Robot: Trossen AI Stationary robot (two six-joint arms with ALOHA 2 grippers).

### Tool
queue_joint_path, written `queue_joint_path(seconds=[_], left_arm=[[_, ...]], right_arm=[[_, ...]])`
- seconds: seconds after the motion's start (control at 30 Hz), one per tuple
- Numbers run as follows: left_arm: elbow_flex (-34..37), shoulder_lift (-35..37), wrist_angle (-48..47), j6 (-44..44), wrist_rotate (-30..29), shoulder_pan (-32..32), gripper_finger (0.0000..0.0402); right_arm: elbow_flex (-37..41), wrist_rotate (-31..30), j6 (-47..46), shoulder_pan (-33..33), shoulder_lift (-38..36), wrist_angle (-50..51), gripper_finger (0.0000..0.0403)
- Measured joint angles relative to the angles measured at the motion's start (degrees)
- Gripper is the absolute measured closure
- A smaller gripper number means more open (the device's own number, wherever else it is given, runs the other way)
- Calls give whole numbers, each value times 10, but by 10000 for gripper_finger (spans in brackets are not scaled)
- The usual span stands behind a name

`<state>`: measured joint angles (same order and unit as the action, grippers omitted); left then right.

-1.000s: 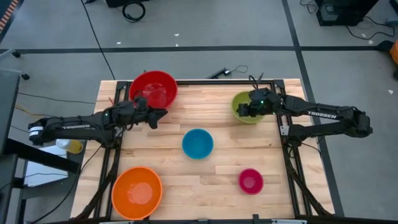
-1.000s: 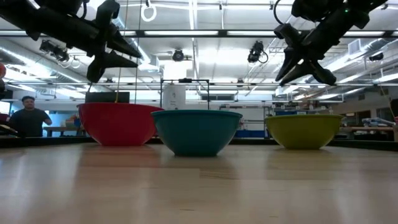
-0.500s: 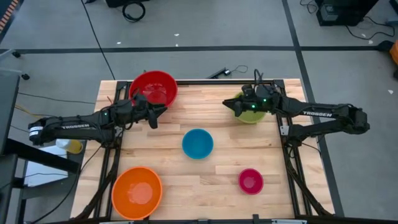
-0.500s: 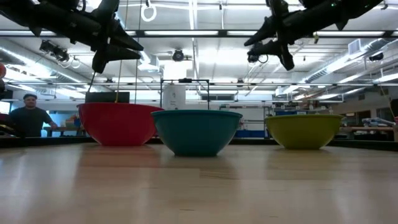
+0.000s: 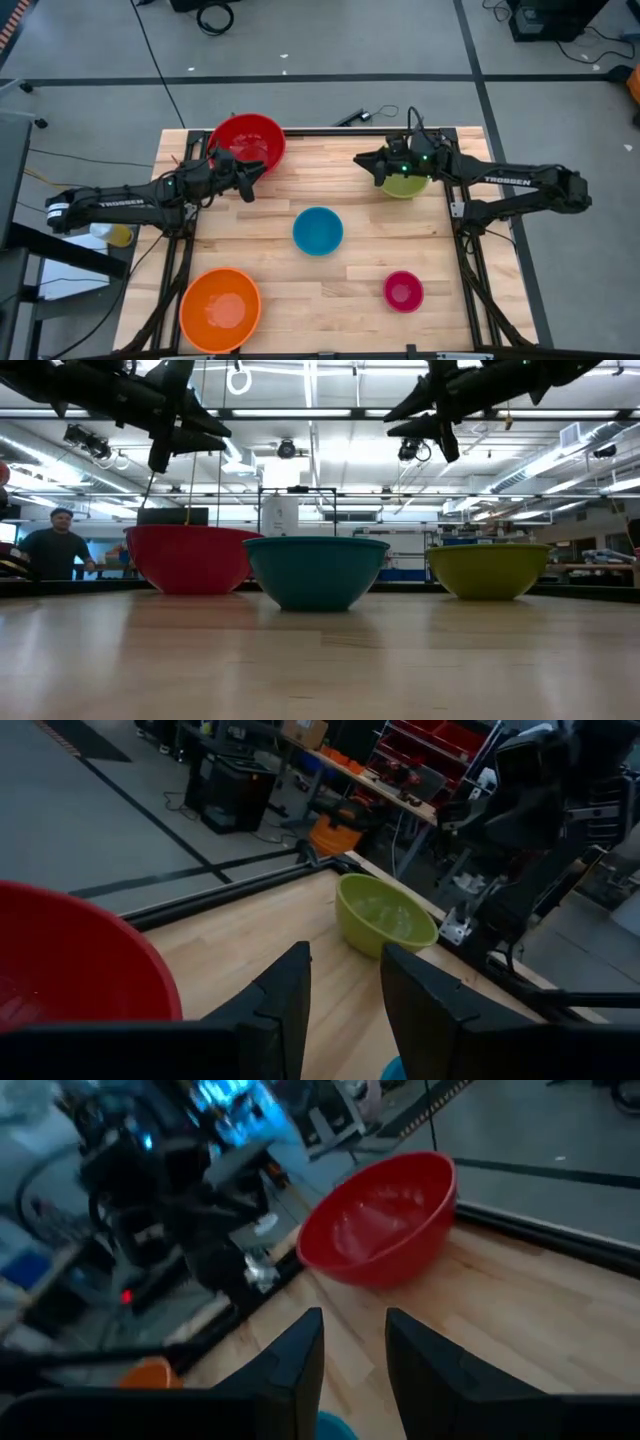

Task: Nest bowls inside each other
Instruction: Stack the orange bowl into the red bowl

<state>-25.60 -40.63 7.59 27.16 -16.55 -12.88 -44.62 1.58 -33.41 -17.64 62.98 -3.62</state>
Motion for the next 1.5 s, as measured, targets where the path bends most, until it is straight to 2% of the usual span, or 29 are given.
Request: queue_joint_path(seconds=[0.23,0.4,0.6,0.7,0.93,1.13,1.27,1.5], left_arm=[[1,-29,21,2,46,4,275],[1,-32,25,0,70,7,275],[0,-29,17,-9,117,17,275],[0,-29,-1,-11,131,27,263],[0,-29,-5,-35,135,52,216],[0,-29,-4,-39,155,54,201],[0,-35,11,-41,224,38,200],[-14,-63,17,-60,240,14,200]], right_arm=[[-76,-32,36,26,21,86,286],[-113,-67,-12,42,23,162,286],[-120,-139,-62,86,23,317,286],[-120,-148,-103,117,24,311,286],[-120,-238,-185,200,48,280,286],[-120,-246,-232,248,97,248,286],[-132,-247,-240,259,119,256,286],[-182,-263,-213,240,129,345,288]])
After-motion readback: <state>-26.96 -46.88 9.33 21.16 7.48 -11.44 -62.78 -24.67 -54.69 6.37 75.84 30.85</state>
